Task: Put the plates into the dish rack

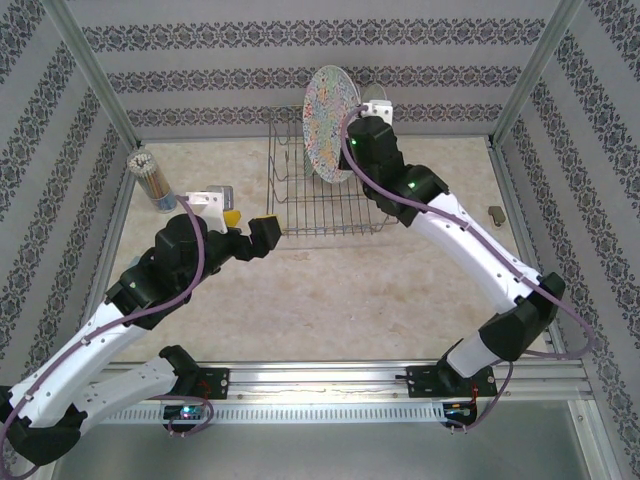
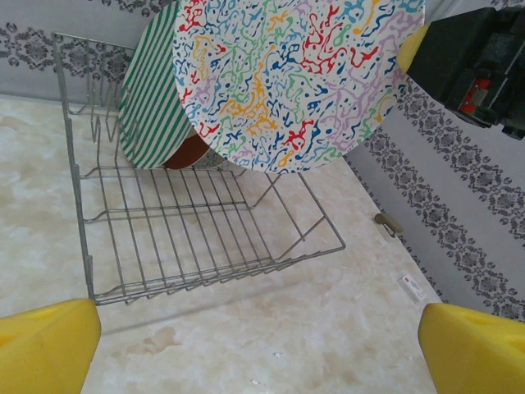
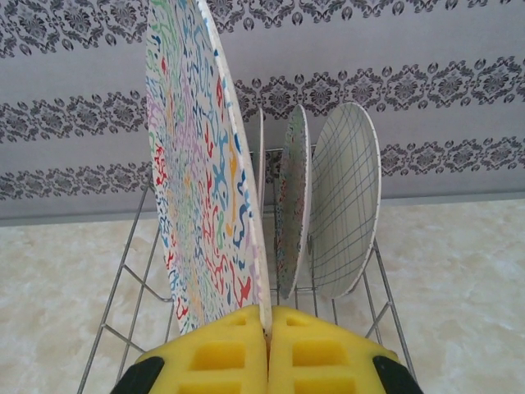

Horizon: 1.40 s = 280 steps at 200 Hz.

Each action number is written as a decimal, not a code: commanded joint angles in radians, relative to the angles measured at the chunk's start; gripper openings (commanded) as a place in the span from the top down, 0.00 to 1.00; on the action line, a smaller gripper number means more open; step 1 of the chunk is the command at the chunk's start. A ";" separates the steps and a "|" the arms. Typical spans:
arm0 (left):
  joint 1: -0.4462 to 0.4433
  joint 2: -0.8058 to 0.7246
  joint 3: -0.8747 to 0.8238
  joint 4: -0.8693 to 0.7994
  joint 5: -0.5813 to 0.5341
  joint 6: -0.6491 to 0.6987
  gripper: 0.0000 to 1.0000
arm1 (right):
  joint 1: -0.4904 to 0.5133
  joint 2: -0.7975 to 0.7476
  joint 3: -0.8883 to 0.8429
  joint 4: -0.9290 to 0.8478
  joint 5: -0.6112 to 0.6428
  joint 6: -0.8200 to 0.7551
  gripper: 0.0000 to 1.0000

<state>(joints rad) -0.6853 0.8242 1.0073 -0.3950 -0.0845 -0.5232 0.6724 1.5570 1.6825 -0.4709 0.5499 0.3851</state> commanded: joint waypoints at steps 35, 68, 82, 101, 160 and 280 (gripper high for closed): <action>0.031 -0.025 -0.007 -0.056 -0.049 0.037 0.00 | 0.010 0.107 0.146 0.063 0.039 0.013 1.00; 0.048 -0.029 -0.004 -0.084 -0.049 0.038 0.00 | 0.013 0.172 0.202 0.053 0.062 0.036 1.00; 0.056 -0.039 -0.004 -0.101 -0.052 0.038 0.00 | 0.013 0.205 0.239 0.039 0.075 0.040 1.00; 0.067 -0.058 -0.012 -0.114 -0.057 0.037 0.00 | 0.015 0.252 0.286 0.030 0.083 0.042 1.00; 0.089 -0.121 -0.023 -0.172 -0.087 0.027 0.00 | 0.018 0.400 0.449 -0.010 0.133 0.063 1.00; 0.093 -0.201 -0.015 -0.269 -0.159 0.007 0.00 | 0.027 0.632 0.668 -0.053 0.231 0.069 1.00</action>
<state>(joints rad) -0.6064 0.6365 0.9920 -0.6167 -0.2127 -0.5053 0.6903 2.1658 2.2799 -0.5529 0.7162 0.4236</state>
